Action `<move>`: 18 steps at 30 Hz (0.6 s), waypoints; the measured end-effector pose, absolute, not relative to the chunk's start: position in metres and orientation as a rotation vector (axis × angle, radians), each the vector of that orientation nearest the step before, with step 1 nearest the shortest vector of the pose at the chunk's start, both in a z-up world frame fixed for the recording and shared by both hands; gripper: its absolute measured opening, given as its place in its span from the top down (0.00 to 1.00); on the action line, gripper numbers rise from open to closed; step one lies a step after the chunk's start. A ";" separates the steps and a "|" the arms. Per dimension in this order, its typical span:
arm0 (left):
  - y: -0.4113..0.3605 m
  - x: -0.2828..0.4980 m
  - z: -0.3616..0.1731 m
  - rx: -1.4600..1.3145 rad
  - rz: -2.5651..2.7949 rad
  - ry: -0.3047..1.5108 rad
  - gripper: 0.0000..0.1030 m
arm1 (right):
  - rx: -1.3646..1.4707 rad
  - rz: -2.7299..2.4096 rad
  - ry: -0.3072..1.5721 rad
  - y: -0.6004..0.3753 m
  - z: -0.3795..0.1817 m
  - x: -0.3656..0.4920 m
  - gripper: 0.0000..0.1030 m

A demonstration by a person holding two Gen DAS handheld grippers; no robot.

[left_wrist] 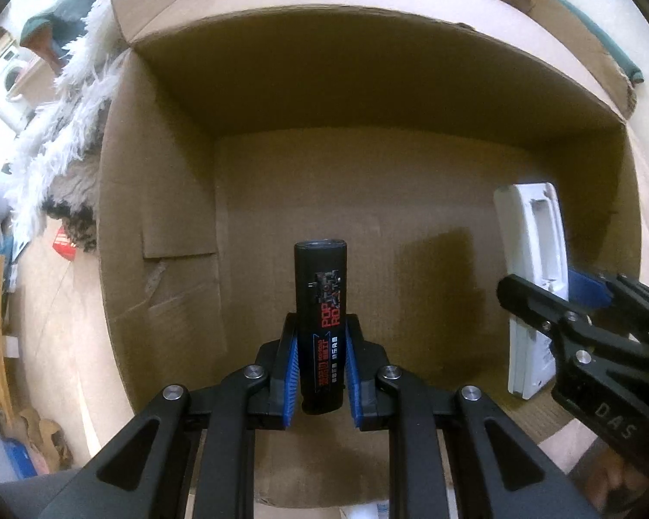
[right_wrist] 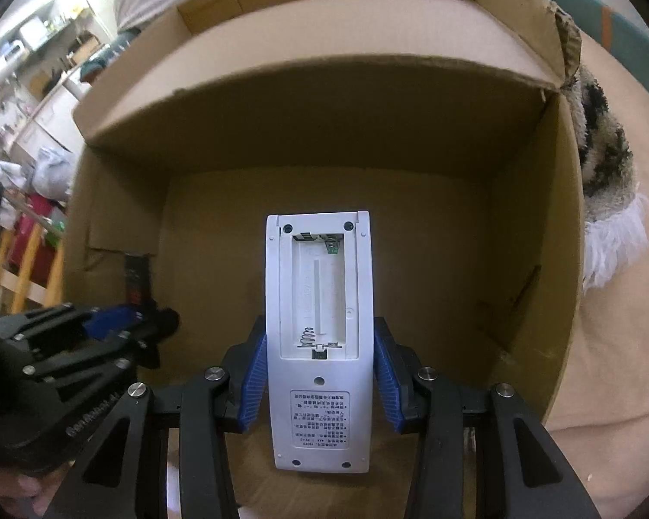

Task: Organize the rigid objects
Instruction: 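Lift both held items and carry them over the cardboard box, then lower and release the black tube and white remote into the box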

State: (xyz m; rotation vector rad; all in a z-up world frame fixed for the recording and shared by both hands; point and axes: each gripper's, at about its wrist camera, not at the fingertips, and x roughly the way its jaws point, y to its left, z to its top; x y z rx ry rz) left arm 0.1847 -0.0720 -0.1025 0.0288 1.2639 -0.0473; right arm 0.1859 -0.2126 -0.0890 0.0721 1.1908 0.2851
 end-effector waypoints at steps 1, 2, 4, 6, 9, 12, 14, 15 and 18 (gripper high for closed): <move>-0.073 0.185 -0.103 0.038 -0.043 1.259 0.84 | 0.072 0.280 1.194 -0.212 -0.090 0.187 0.55; -0.074 0.185 -0.103 0.046 -0.042 1.254 0.84 | 0.075 0.275 1.196 -0.211 -0.091 0.189 0.55; -0.079 0.185 -0.103 0.062 -0.043 1.243 0.84 | 0.074 0.268 1.198 -0.210 -0.093 0.192 0.55; -0.084 0.183 -0.103 0.071 -0.045 1.232 0.84 | 0.073 0.270 1.202 -0.208 -0.095 0.194 0.55; -0.091 0.183 -0.103 0.082 -0.037 1.217 0.84 | 0.055 0.264 1.195 -0.206 -0.097 0.195 0.55; -0.090 0.181 -0.097 0.079 -0.028 1.219 0.83 | 0.065 0.258 1.195 -0.205 -0.098 0.199 0.55; -0.092 0.181 -0.098 0.077 -0.027 1.222 0.84 | 0.073 0.261 1.194 -0.206 -0.099 0.194 0.55; -0.091 0.182 -0.099 0.077 -0.026 1.222 0.84 | 0.073 0.264 1.189 -0.208 -0.099 0.190 0.55; -0.089 0.180 -0.100 0.076 -0.030 1.221 0.84 | 0.078 0.279 1.161 -0.208 -0.093 0.187 0.55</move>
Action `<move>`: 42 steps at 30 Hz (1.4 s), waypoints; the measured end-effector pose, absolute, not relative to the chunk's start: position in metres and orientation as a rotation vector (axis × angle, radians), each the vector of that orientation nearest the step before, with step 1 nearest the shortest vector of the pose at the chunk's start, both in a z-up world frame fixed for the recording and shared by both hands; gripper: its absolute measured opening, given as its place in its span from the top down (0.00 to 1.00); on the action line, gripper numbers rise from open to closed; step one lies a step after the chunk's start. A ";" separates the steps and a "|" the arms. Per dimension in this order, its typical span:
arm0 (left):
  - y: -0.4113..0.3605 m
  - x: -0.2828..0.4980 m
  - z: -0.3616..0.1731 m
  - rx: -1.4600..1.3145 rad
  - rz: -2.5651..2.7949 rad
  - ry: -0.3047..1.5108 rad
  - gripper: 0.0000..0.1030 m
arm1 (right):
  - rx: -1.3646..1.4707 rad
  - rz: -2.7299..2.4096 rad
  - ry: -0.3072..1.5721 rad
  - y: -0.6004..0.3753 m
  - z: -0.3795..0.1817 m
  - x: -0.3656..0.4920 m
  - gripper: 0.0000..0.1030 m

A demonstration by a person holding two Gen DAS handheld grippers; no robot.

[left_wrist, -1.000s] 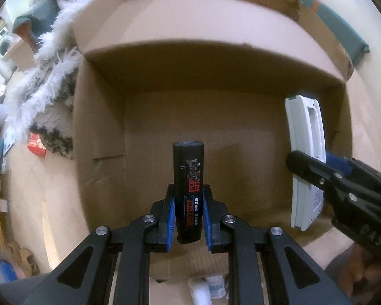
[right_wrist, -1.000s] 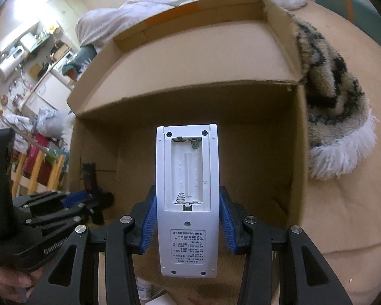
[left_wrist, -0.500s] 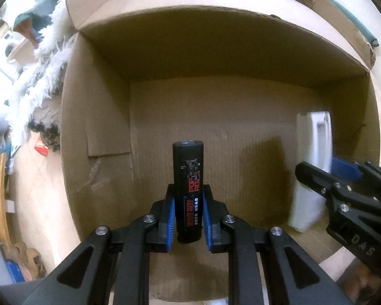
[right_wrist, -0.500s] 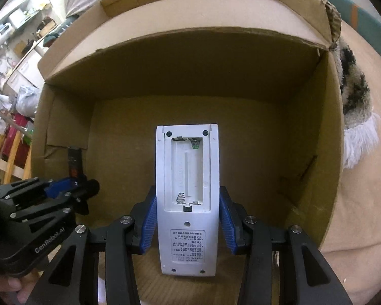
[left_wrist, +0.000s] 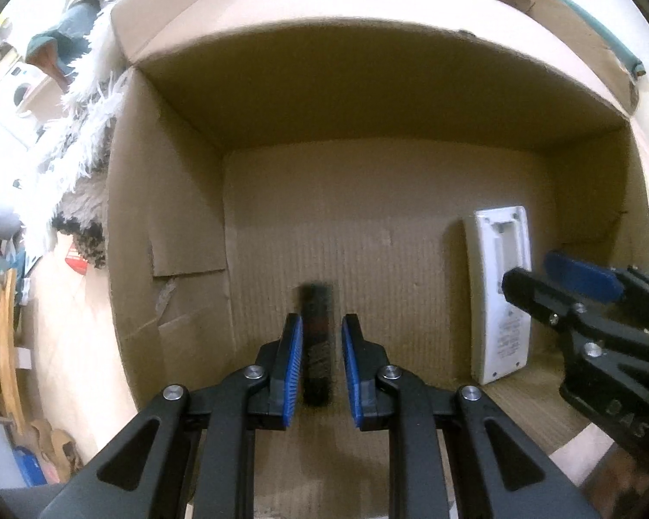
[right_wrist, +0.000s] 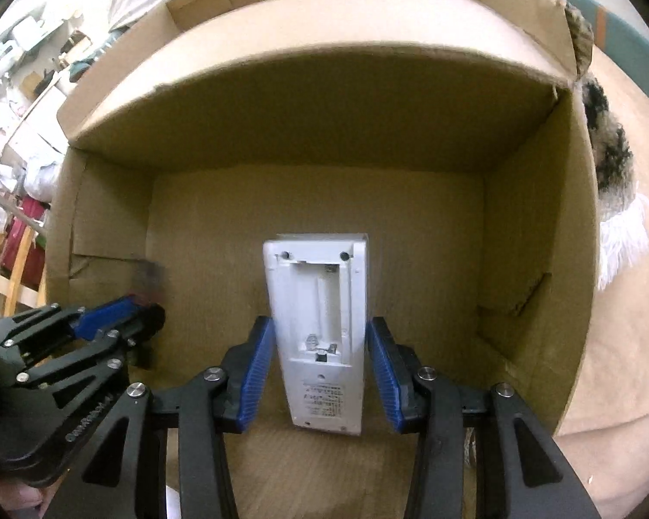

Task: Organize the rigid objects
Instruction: 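Lower and release the black tube and white remote into the box, then withdraw both tools from the box back toward the remaining items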

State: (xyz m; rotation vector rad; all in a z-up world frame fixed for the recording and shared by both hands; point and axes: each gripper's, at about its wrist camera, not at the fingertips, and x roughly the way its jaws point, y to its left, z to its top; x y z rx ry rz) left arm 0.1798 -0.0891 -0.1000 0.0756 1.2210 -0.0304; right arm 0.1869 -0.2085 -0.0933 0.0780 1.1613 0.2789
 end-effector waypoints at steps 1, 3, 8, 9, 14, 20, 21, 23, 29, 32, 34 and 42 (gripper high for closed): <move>-0.089 0.179 -0.100 0.076 -0.031 1.220 0.84 | 0.076 0.286 1.151 -0.209 -0.090 0.186 0.54; -0.085 0.177 -0.100 0.075 -0.031 1.218 0.84 | 0.073 0.290 1.130 -0.208 -0.086 0.185 0.44; -0.070 0.181 -0.101 0.079 -0.028 1.212 0.81 | 0.106 0.307 1.110 -0.214 -0.081 0.183 0.34; -0.070 0.181 -0.100 0.075 -0.029 1.211 0.79 | 0.114 0.308 1.110 -0.217 -0.080 0.182 0.28; -0.068 0.179 -0.096 0.056 -0.032 1.198 0.45 | 0.153 0.322 1.086 -0.216 -0.074 0.183 0.18; -0.067 0.177 -0.086 0.047 -0.041 1.169 0.38 | 0.166 0.346 1.049 -0.210 -0.067 0.183 0.06; -0.067 0.178 -0.085 0.045 -0.040 1.166 0.38 | 0.161 0.345 1.049 -0.209 -0.067 0.183 0.05; -0.066 0.178 -0.085 0.047 -0.038 1.165 0.38 | 0.156 0.345 1.050 -0.208 -0.067 0.183 0.05; -0.066 0.179 -0.084 0.062 -0.042 1.159 0.38 | 0.155 0.350 1.047 -0.208 -0.066 0.183 0.05; -0.071 0.175 -0.079 0.063 -0.040 1.151 0.38 | 0.155 0.354 1.044 -0.208 -0.065 0.183 0.05; -0.071 0.172 -0.074 0.059 -0.041 1.141 0.38 | 0.158 0.357 1.038 -0.208 -0.064 0.182 0.05; -0.069 0.157 -0.049 0.064 -0.073 1.088 0.38 | 0.182 0.367 0.977 -0.215 -0.044 0.170 0.05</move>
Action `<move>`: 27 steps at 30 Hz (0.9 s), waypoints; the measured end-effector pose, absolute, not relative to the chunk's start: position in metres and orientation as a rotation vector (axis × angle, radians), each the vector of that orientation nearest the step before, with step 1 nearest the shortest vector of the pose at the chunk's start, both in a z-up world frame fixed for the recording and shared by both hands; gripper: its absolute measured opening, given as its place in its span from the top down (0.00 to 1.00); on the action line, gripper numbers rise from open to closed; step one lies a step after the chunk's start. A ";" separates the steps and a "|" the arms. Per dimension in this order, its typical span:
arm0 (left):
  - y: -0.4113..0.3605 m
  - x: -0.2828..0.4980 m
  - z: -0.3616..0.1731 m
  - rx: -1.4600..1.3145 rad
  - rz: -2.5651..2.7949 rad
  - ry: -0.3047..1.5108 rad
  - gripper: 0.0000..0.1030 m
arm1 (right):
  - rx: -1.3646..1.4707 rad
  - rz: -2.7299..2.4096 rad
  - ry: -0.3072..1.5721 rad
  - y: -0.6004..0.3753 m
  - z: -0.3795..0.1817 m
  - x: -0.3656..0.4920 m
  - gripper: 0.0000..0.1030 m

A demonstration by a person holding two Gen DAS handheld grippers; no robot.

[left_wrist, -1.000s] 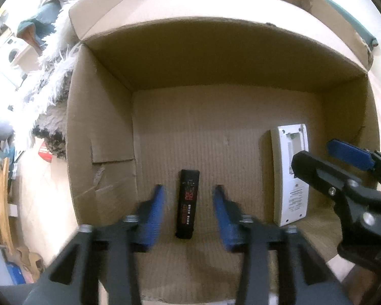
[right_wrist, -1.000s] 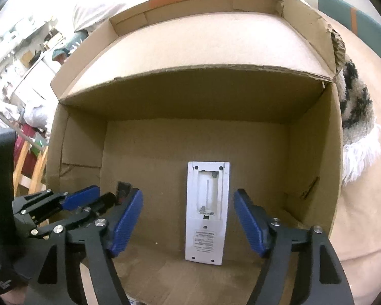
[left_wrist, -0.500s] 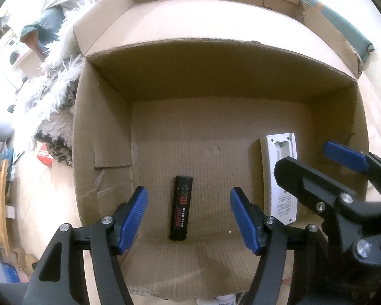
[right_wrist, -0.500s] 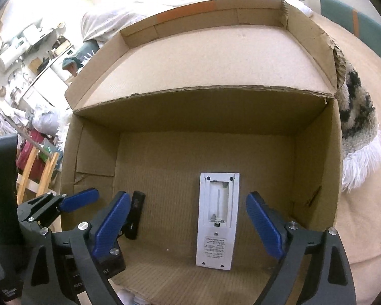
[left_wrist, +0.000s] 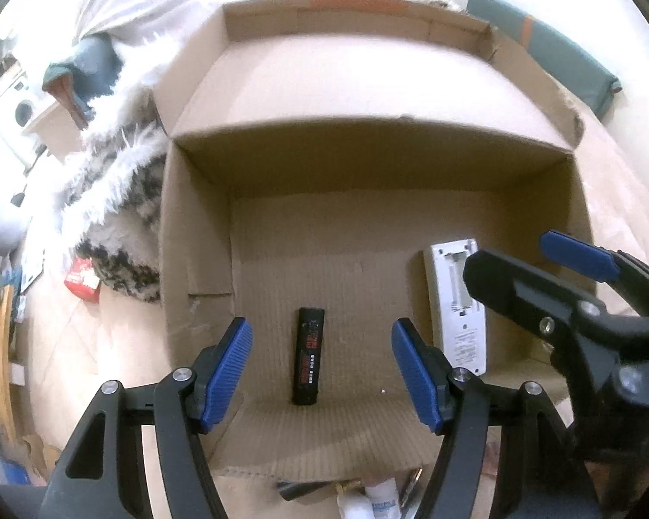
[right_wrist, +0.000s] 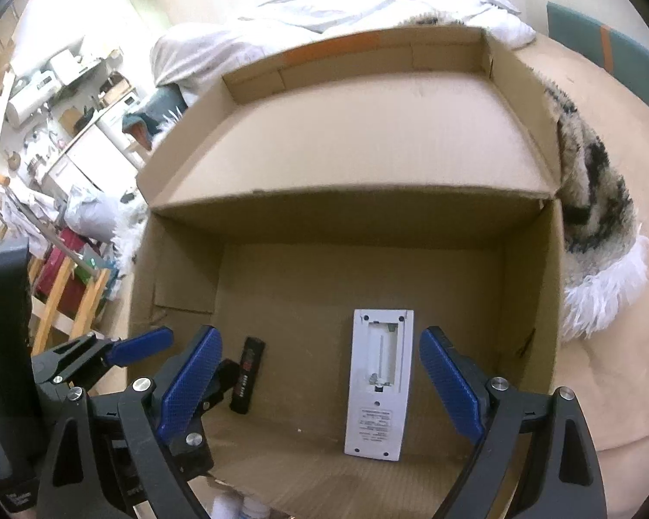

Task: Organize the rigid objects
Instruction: 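Withdraw both tools from the box back toward the remaining items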

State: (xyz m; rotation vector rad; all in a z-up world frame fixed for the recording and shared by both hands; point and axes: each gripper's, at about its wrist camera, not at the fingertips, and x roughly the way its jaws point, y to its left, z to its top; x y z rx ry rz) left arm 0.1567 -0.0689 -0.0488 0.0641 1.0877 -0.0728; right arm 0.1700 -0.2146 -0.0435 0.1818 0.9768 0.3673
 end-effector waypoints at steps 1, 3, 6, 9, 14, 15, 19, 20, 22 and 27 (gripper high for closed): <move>-0.068 0.156 -0.045 0.068 -0.069 1.079 0.38 | 0.186 0.365 0.969 -0.216 -0.041 0.168 0.05; -0.067 0.154 -0.038 0.066 -0.062 1.064 0.38 | 0.195 0.362 0.957 -0.219 -0.035 0.163 0.05; -0.064 0.148 -0.027 0.042 -0.057 1.050 0.38 | 0.203 0.354 0.947 -0.226 -0.029 0.154 0.05; -0.059 0.140 -0.019 0.033 -0.047 1.038 0.38 | 0.210 0.355 0.937 -0.233 -0.021 0.143 0.05; -0.045 0.127 -0.015 0.019 -0.027 1.029 0.38 | 0.205 0.365 0.918 -0.238 -0.011 0.127 0.05; -0.042 0.124 -0.015 0.014 -0.024 1.029 0.38 | 0.206 0.367 0.920 -0.239 -0.011 0.123 0.05; -0.033 0.109 -0.014 -0.012 -0.005 1.028 0.38 | 0.204 0.379 0.924 -0.240 -0.009 0.107 0.05; -0.031 0.106 -0.015 -0.021 -0.001 1.030 0.38 | 0.202 0.380 0.927 -0.240 -0.009 0.102 0.05; -0.026 0.098 -0.018 -0.045 0.005 1.042 0.38 | 0.202 0.382 0.936 -0.241 -0.011 0.094 0.05; -0.017 0.084 -0.035 -0.069 0.019 1.077 0.38 | 0.229 0.377 0.974 -0.246 -0.020 0.079 0.05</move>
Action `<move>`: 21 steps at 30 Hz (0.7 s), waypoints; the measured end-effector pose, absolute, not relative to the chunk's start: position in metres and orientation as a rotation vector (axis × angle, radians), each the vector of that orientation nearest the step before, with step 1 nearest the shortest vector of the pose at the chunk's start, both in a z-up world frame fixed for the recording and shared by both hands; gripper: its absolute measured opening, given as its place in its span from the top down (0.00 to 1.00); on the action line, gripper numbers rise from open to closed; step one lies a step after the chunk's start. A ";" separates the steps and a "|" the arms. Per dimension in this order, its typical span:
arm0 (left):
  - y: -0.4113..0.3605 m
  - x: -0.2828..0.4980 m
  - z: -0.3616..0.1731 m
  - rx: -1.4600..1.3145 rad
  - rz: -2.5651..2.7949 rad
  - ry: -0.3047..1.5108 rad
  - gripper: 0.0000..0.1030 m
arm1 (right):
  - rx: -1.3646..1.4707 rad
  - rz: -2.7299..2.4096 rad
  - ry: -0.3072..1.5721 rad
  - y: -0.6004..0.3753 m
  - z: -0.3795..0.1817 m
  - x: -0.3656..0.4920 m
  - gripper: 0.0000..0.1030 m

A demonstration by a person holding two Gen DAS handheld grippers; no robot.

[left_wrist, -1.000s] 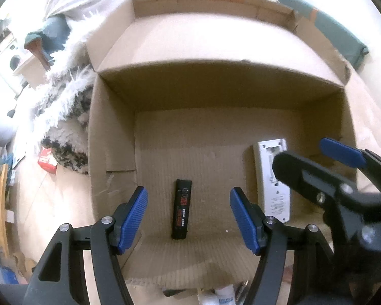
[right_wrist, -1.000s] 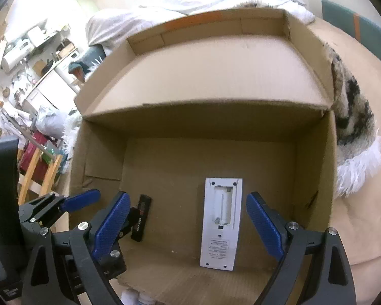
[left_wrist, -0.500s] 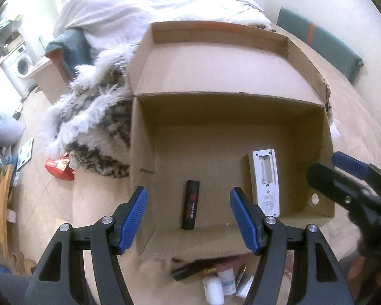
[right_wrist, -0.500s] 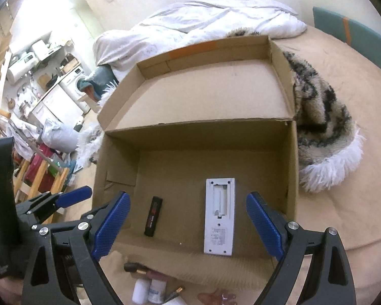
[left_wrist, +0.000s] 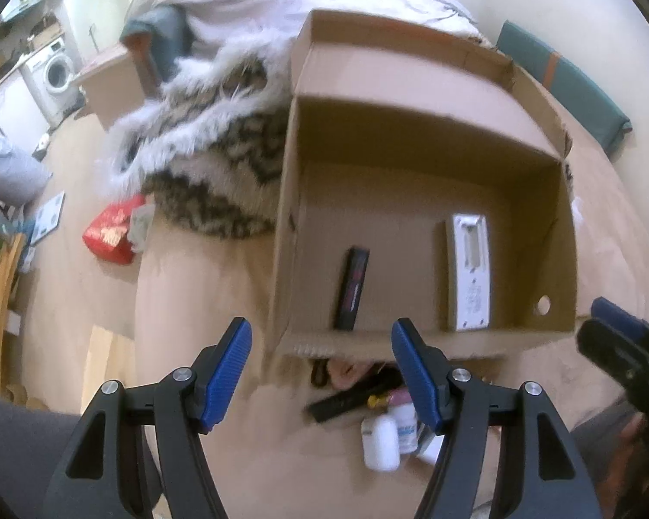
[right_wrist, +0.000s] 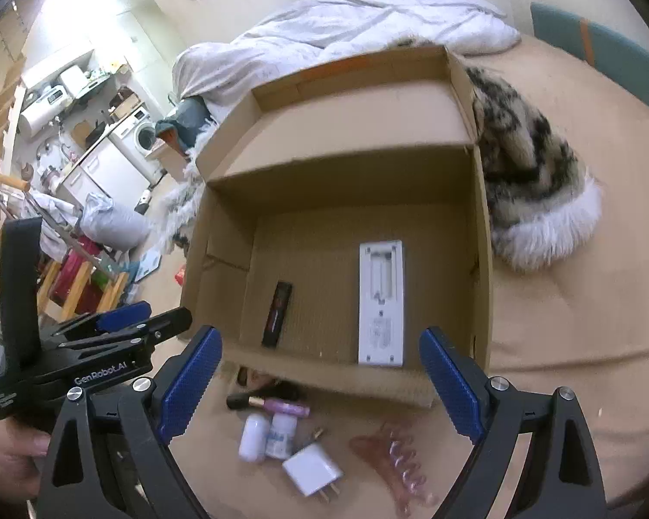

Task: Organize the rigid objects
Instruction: 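Withdraw both tools from the box back toward the remaining items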

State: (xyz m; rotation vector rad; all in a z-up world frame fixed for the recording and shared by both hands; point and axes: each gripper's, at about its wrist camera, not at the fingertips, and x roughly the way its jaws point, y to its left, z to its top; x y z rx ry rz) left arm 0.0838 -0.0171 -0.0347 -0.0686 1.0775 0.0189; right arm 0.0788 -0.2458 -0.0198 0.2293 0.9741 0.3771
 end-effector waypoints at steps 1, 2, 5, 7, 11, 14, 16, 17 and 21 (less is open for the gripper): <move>-0.015 0.081 -0.039 -0.071 0.024 1.089 0.38 | 0.234 0.374 0.981 -0.247 -0.022 0.076 0.05; -0.013 0.079 -0.042 -0.073 0.030 1.094 0.38 | 0.237 0.370 0.991 -0.248 -0.024 0.074 0.05; -0.004 0.072 -0.049 -0.085 0.044 1.099 0.38 | 0.243 0.356 1.025 -0.250 -0.033 0.070 0.05; 0.003 0.067 -0.054 -0.097 0.062 1.101 0.38 | 0.244 0.340 1.046 -0.252 -0.039 0.069 0.05; 0.011 0.067 -0.066 -0.134 0.089 1.147 0.38 | 0.261 0.318 1.102 -0.256 -0.051 0.072 0.05; 0.014 0.070 -0.077 -0.162 0.095 1.197 0.38 | 0.270 0.305 1.129 -0.257 -0.057 0.075 0.05; 0.014 0.071 -0.081 -0.177 0.098 1.215 0.38 | 0.275 0.299 1.140 -0.257 -0.060 0.076 0.05; 0.014 0.071 -0.083 -0.178 0.099 1.220 0.38 | 0.276 0.294 1.145 -0.258 -0.061 0.077 0.05; 0.008 0.072 -0.092 -0.160 0.090 1.254 0.38 | 0.276 0.263 1.187 -0.261 -0.071 0.079 0.05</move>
